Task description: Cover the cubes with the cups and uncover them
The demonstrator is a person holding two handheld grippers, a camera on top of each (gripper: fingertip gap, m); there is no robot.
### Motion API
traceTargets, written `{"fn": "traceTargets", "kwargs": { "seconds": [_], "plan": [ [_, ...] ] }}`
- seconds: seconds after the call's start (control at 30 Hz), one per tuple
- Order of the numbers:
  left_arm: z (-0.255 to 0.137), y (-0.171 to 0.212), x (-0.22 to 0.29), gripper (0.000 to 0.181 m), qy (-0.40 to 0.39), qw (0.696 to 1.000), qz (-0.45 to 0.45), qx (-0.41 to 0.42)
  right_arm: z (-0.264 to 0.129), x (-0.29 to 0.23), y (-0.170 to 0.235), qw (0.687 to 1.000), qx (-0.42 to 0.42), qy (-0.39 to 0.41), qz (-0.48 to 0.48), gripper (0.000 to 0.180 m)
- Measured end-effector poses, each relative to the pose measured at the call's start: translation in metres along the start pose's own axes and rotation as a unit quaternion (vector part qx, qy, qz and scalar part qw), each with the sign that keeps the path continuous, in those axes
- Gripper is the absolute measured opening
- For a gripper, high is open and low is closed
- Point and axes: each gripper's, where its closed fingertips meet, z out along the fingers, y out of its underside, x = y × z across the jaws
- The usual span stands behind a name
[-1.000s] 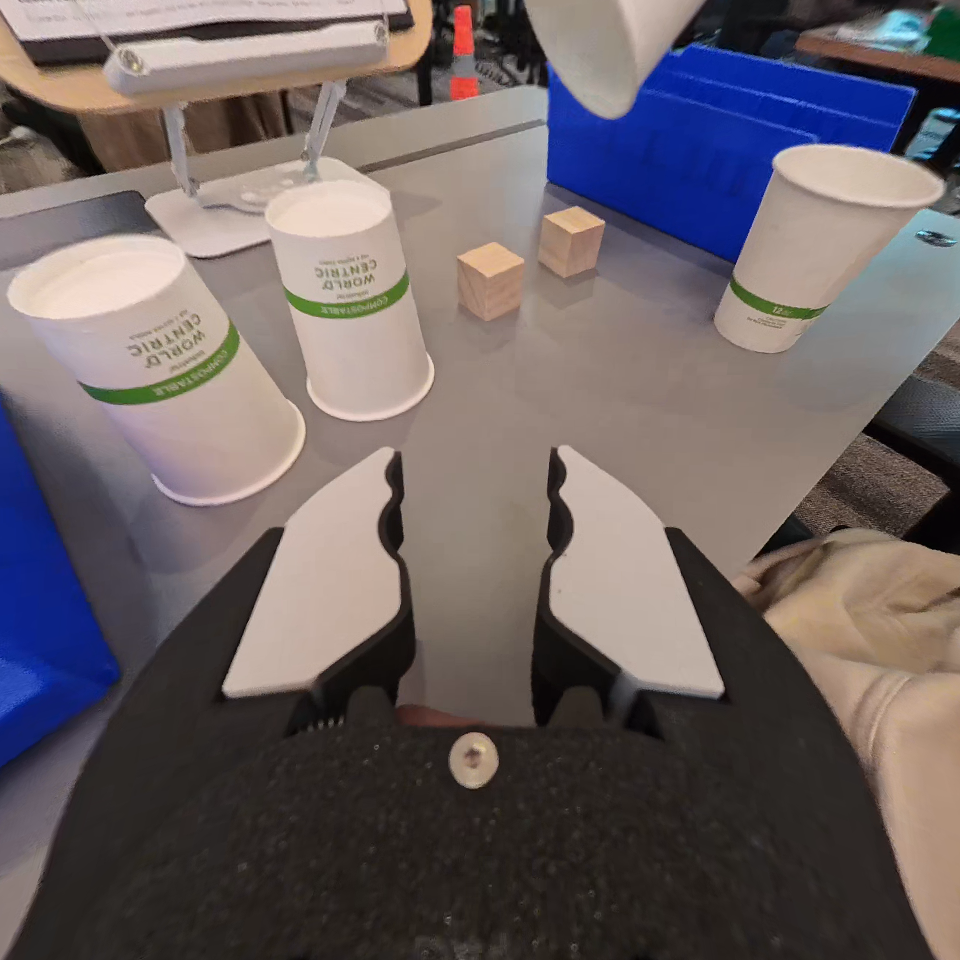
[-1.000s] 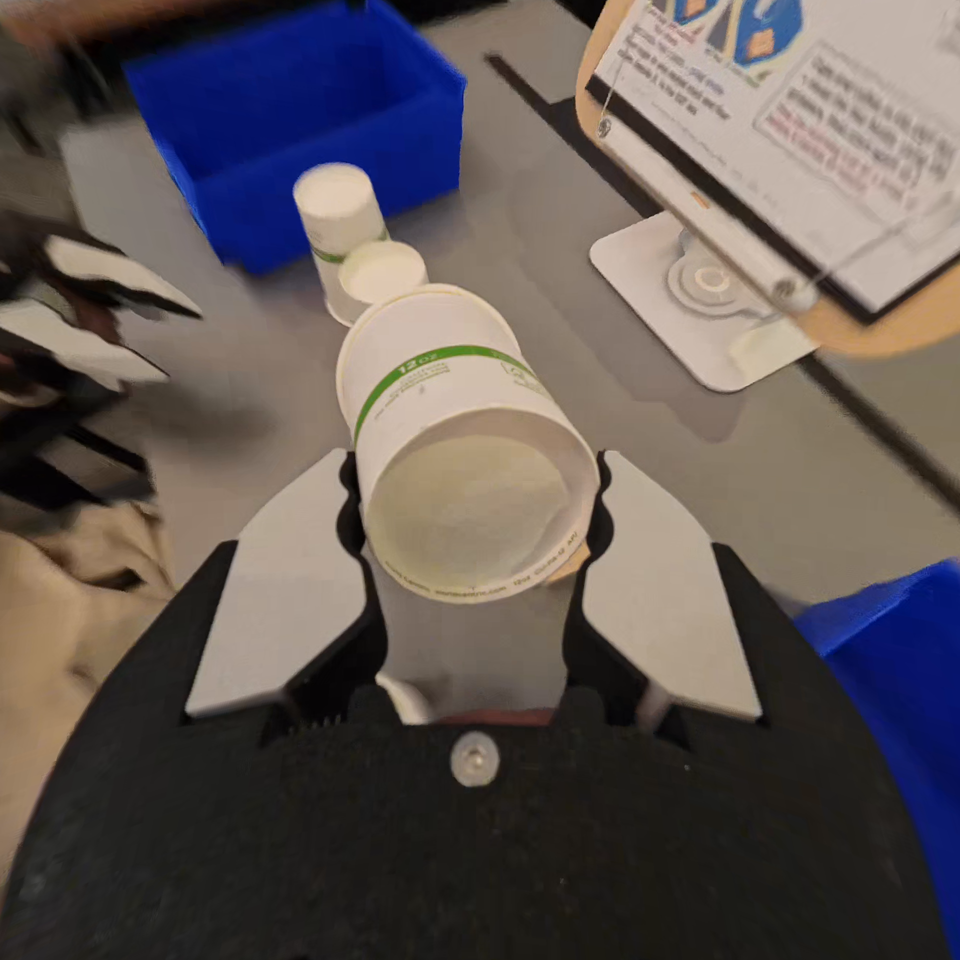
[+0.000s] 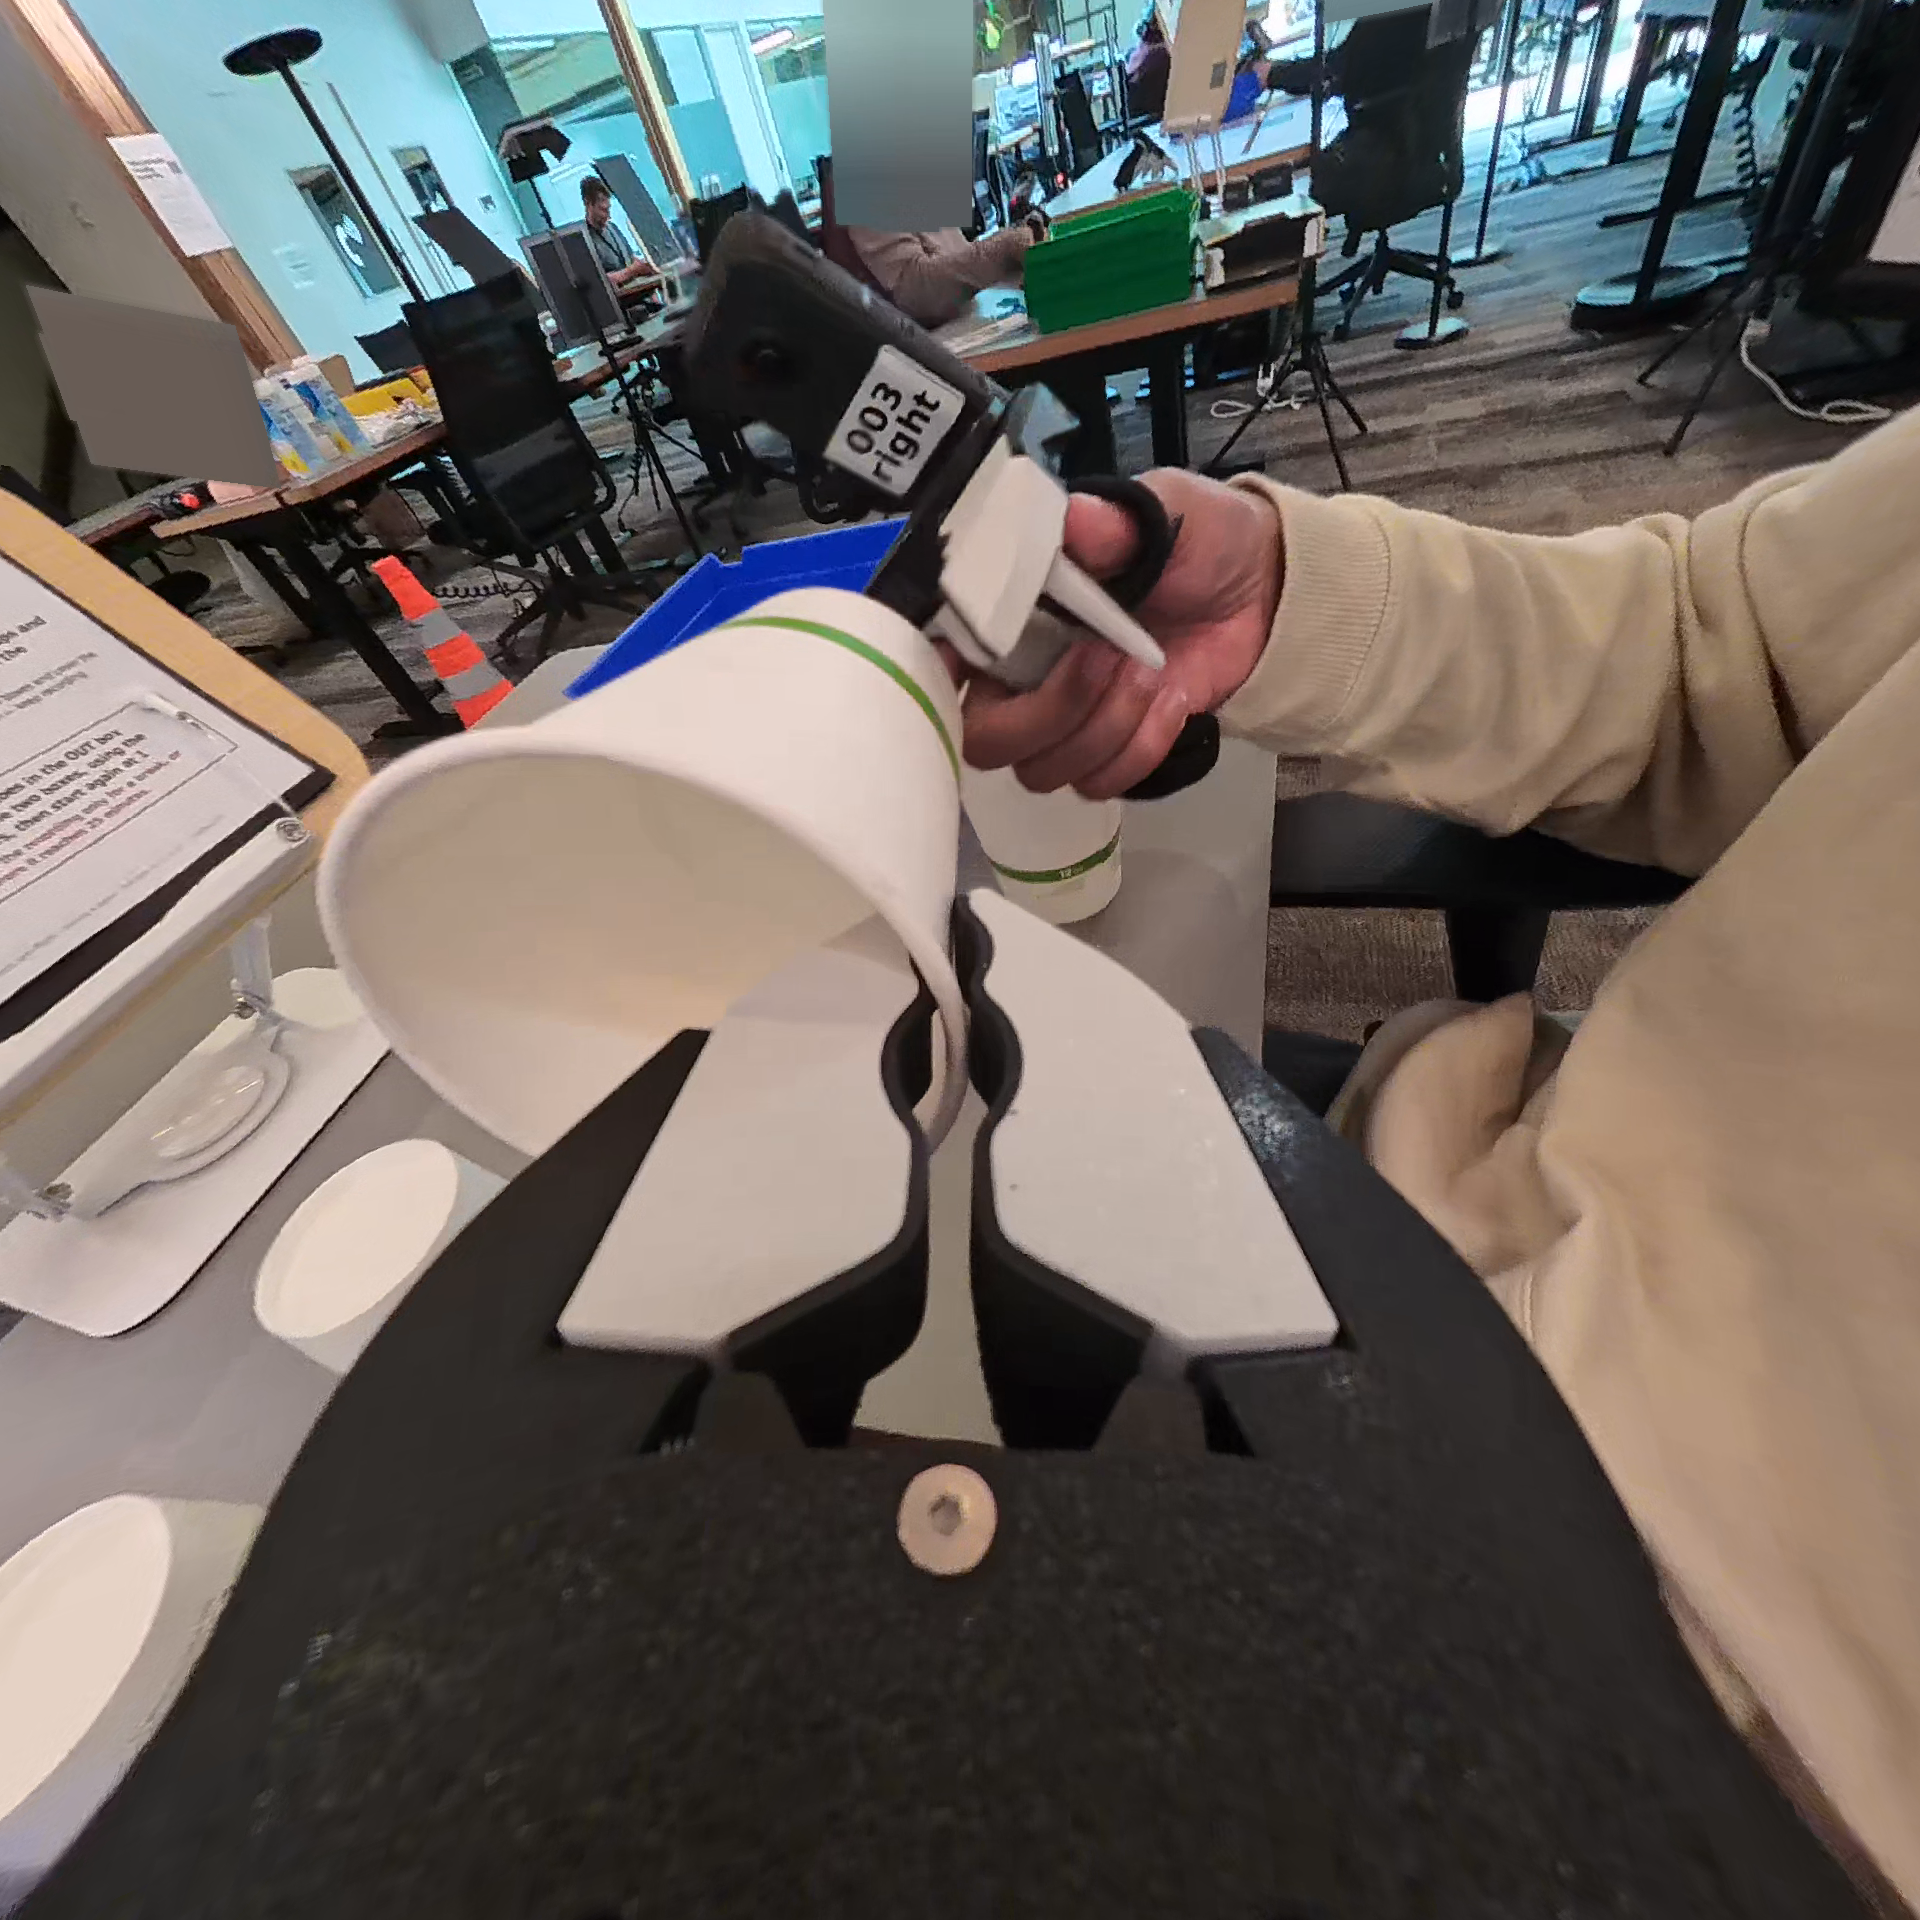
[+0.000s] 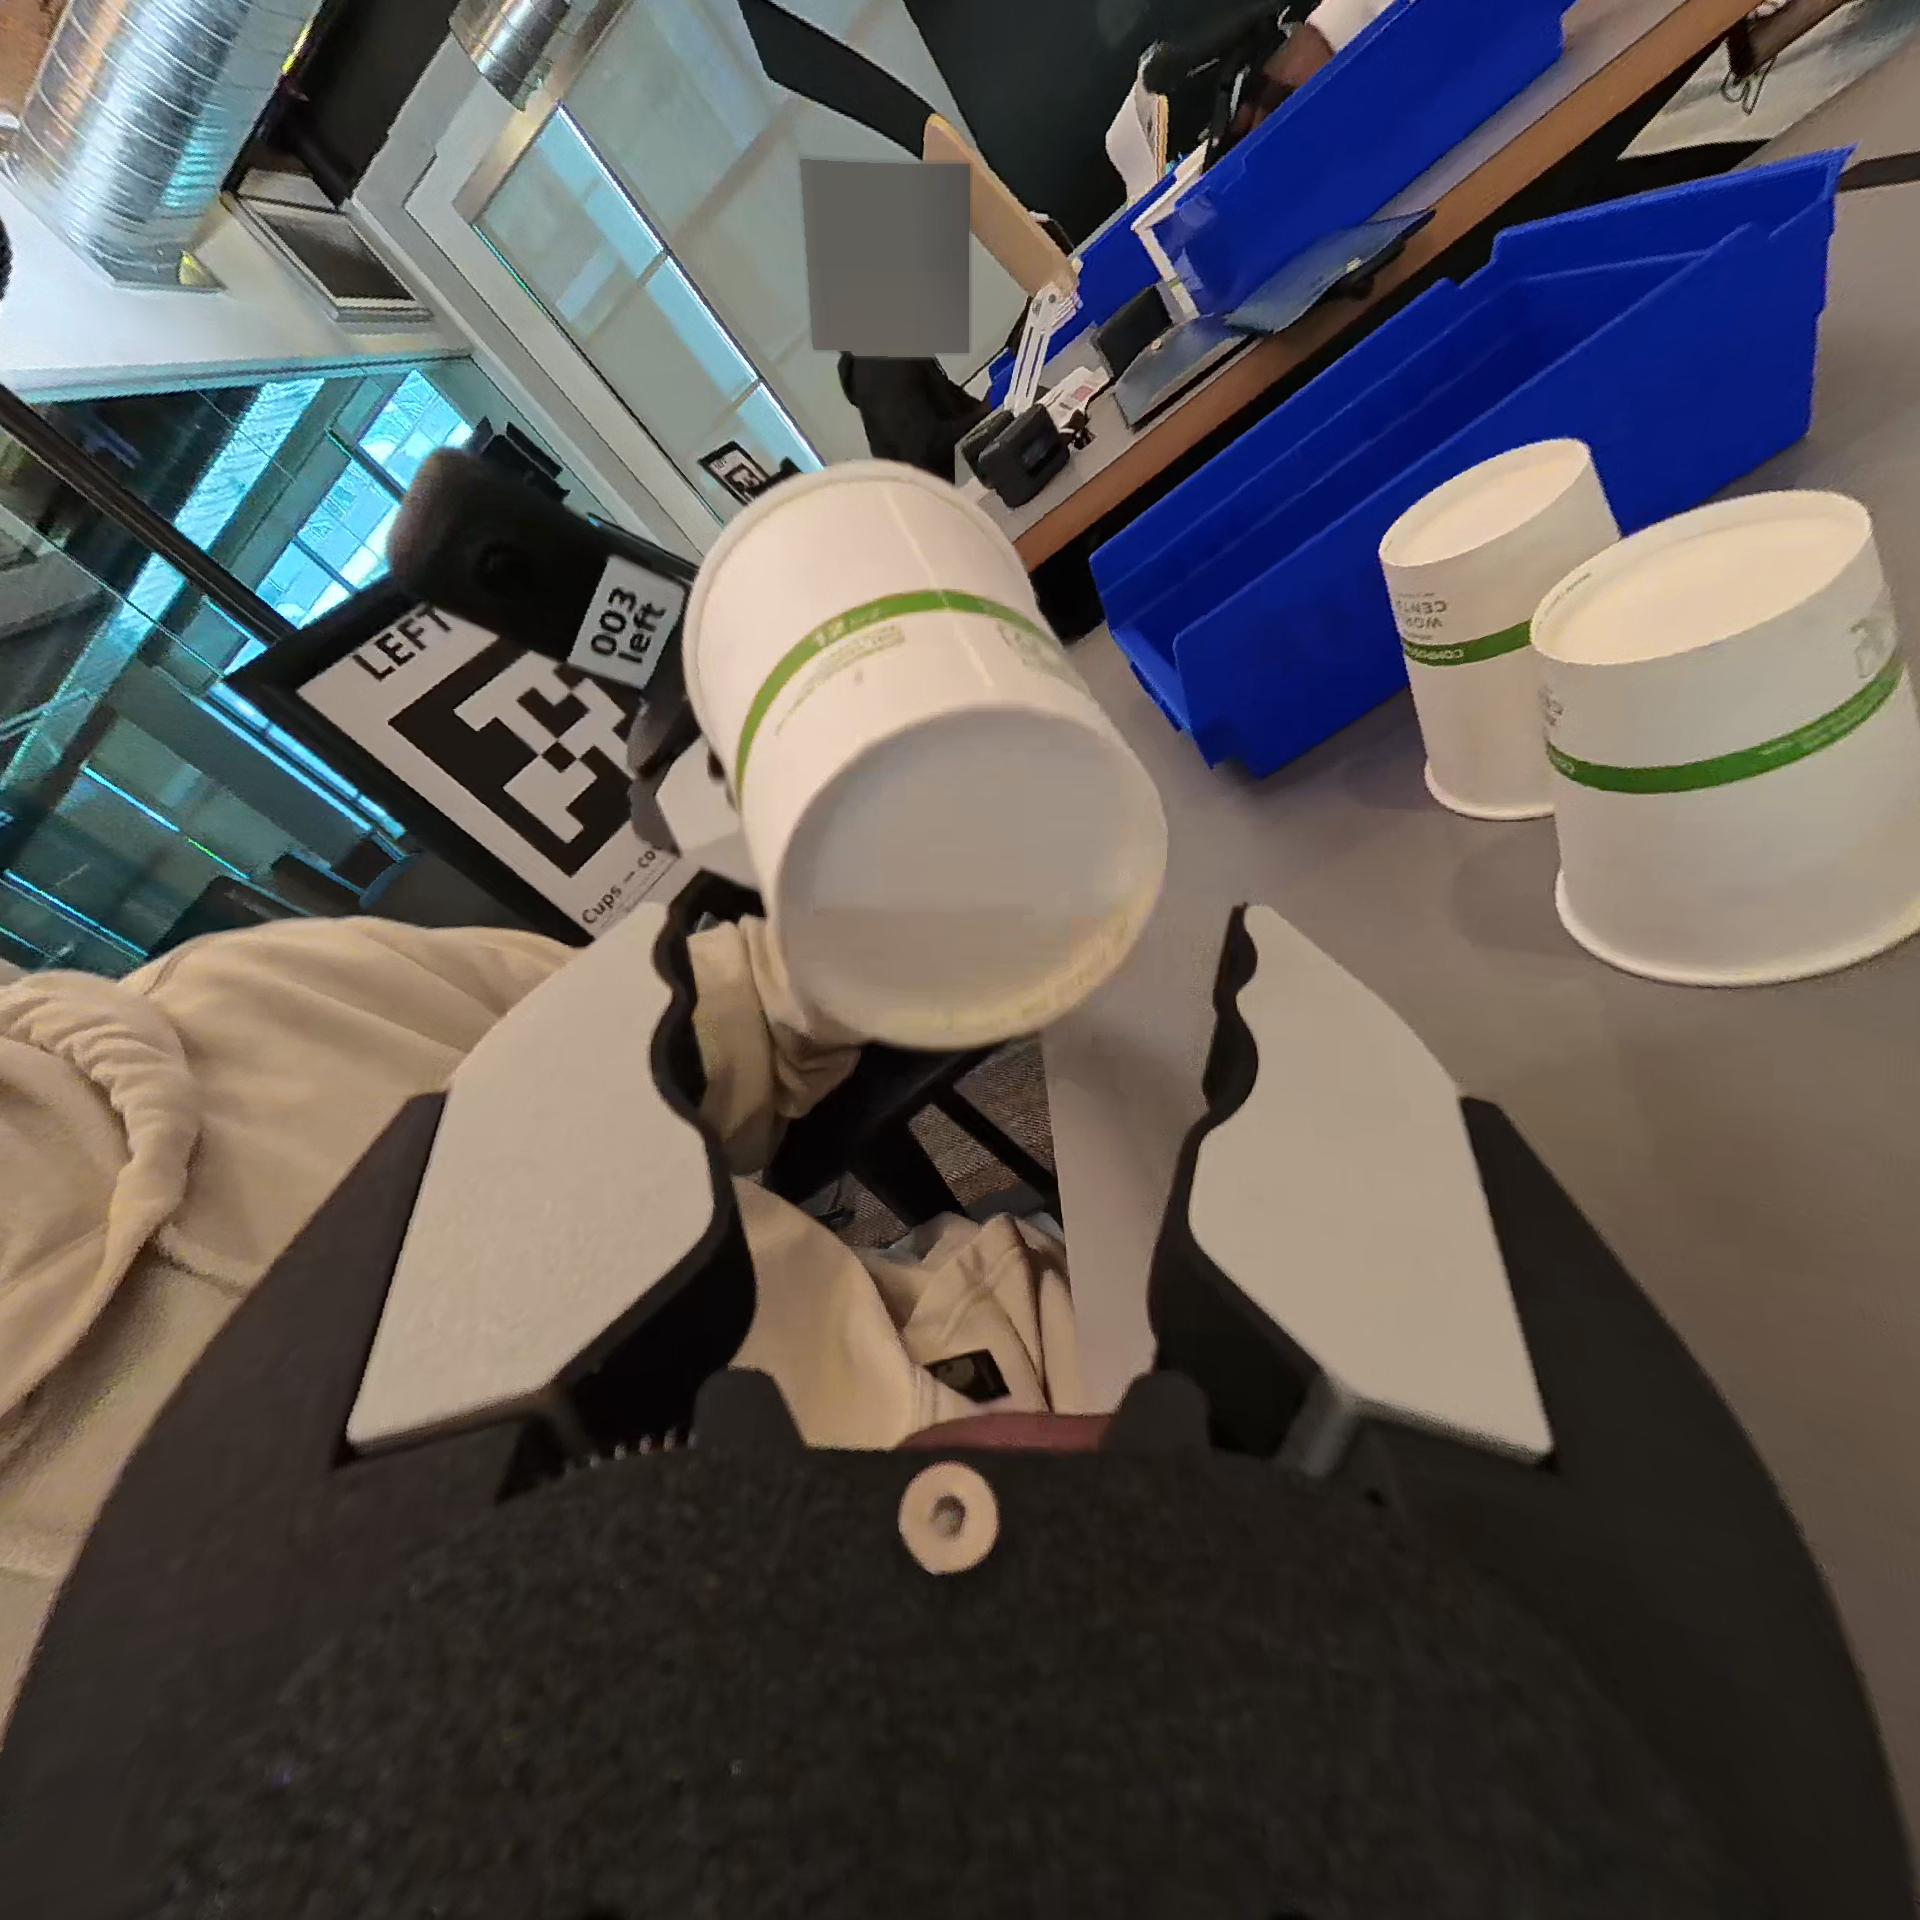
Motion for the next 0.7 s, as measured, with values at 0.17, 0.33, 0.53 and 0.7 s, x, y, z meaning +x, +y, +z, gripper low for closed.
{"fn": "traceTargets", "kwargs": {
  "seconds": [0.17, 0.33, 0.53, 0.7],
  "plan": [
    [-0.034, 0.013, -0.006, 0.000, 0.016, 0.999, 0.014, -0.030, -0.040, -0.018, 0.027, 0.998, -0.013, 0.012, -0.058, 0.091],
    [-0.062, 0.044, -0.012, 0.001, 0.033, 0.995, 0.016, -0.090, -0.071, -0.035, 0.033, 0.987, 0.017, 0.085, -0.135, 0.087],
    [-0.061, 0.064, -0.002, 0.001, 0.102, 0.971, 0.087, -0.198, -0.064, -0.026, 0.036, 0.965, -0.061, 0.157, -0.202, 0.088],
    [-0.037, 0.041, 0.024, 0.001, 0.205, 0.941, 0.146, -0.227, -0.016, -0.017, 0.027, 0.955, -0.149, 0.131, -0.223, 0.094]
  ]
}}
